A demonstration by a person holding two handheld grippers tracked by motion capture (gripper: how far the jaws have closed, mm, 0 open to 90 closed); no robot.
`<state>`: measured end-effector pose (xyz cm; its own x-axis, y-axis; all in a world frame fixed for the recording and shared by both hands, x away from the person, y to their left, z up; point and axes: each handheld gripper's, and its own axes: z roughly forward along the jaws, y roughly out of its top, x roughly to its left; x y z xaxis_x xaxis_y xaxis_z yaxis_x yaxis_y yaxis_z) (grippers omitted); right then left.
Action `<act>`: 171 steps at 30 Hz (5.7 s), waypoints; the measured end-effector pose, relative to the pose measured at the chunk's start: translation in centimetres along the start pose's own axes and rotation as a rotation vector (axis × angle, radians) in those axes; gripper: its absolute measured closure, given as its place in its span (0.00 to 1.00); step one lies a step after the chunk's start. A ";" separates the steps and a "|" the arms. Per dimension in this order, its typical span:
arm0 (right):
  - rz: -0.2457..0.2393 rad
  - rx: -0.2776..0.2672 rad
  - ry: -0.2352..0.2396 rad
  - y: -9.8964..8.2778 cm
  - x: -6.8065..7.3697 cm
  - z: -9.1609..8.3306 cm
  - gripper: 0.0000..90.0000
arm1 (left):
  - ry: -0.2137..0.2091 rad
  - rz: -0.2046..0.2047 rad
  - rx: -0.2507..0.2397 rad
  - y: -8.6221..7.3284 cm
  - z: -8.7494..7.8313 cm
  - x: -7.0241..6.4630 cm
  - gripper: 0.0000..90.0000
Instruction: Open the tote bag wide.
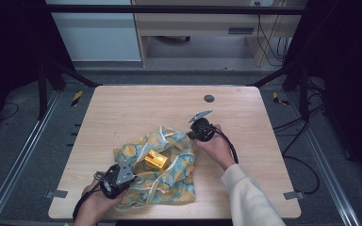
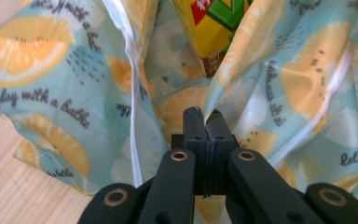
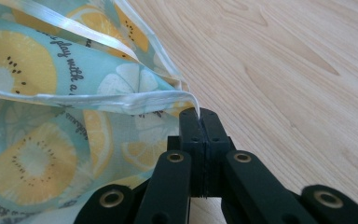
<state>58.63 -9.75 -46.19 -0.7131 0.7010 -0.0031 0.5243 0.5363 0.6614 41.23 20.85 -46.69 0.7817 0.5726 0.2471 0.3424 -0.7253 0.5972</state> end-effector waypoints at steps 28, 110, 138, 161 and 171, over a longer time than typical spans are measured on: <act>0.014 0.015 -0.068 -1.3 -1.8 -0.5 1.00 | -0.029 0.060 0.082 -0.3 0.3 -1.1 1.00; -0.243 0.056 0.205 -8.5 10.0 -3.9 1.00 | 0.065 -0.112 0.093 0.0 3.1 3.2 0.99; -0.150 -0.196 0.097 -7.8 7.1 -9.4 0.19 | 0.170 -0.213 -0.218 0.4 -1.5 2.9 0.30; 0.166 -0.250 -0.146 -12.4 -2.1 -12.4 0.07 | 0.294 -0.466 -0.180 -5.6 -3.4 9.2 0.10; 0.221 -0.160 -0.221 -16.2 -3.4 -13.0 0.11 | 0.318 -0.509 -0.127 -7.3 -2.9 10.5 0.08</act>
<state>46.52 -26.99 -47.19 -0.4629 0.8864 0.0025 0.5626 0.2916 0.7736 45.44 33.21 -46.24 0.3361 0.9353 0.1107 0.5517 -0.2908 0.7817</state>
